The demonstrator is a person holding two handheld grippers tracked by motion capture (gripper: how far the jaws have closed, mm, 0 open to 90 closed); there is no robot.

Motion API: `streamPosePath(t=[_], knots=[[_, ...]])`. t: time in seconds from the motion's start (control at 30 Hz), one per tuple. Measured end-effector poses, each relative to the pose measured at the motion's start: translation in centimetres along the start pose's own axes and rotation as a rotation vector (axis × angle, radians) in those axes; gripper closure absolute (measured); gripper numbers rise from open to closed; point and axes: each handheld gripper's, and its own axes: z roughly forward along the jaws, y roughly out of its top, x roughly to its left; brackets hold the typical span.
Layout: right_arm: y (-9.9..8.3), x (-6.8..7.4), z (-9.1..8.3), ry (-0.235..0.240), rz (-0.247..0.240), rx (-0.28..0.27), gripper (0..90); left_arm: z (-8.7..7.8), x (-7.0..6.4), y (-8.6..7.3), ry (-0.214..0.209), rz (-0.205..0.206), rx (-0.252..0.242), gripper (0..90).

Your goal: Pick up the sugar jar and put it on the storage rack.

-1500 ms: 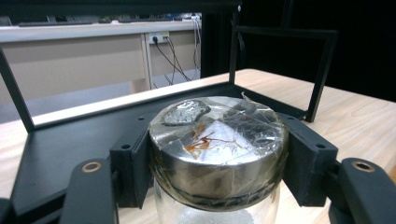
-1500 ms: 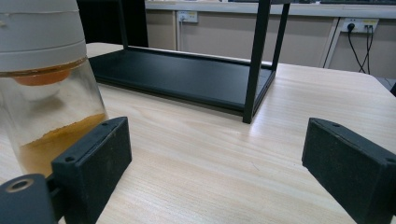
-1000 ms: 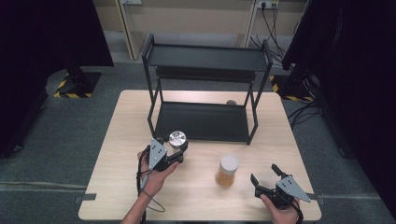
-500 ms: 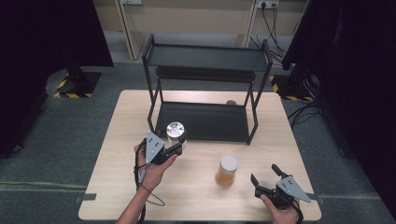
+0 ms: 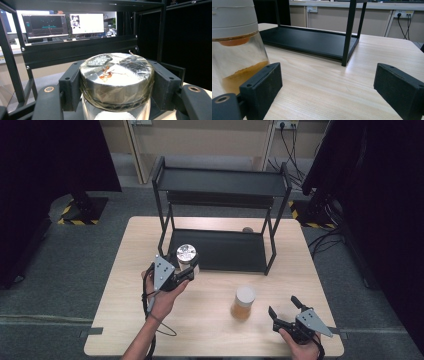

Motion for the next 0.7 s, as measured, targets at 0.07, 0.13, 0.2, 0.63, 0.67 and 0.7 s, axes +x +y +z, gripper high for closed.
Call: streamPosePath(t=[0.07, 0.13, 0.2, 0.63, 0.67, 0.7], knots=[[0.0, 0.0, 0.0, 0.0, 0.001, -0.001, 8.3, 0.1, 0.0, 0.3, 0.003, 0.001, -0.006, 34.8], [0.0, 0.0, 0.0, -0.001, 0.001, -0.002, 8.2, 0.2, 0.0, 0.5, 0.009, -0.001, -0.013, 34.8], [0.0, 0.0, 0.0, 0.0, 0.001, -0.002, 8.2, 0.3, 0.1, 0.7, 0.012, 0.001, -0.017, 34.8], [0.0, 0.0, 0.0, -0.001, 0.001, -0.002, 8.2, 1.2, 0.2, 2.5, 0.041, 0.011, -0.054, 34.8], [0.0, 0.0, 0.0, -0.001, 0.001, -0.002, 8.2, 1.3, 0.2, 2.7, 0.043, 0.014, -0.056, 34.8], [0.0, 0.0, 0.0, 0.0, 0.001, -0.002, 8.2, 1.4, 0.2, 2.8, 0.044, 0.013, -0.059, 34.8]])
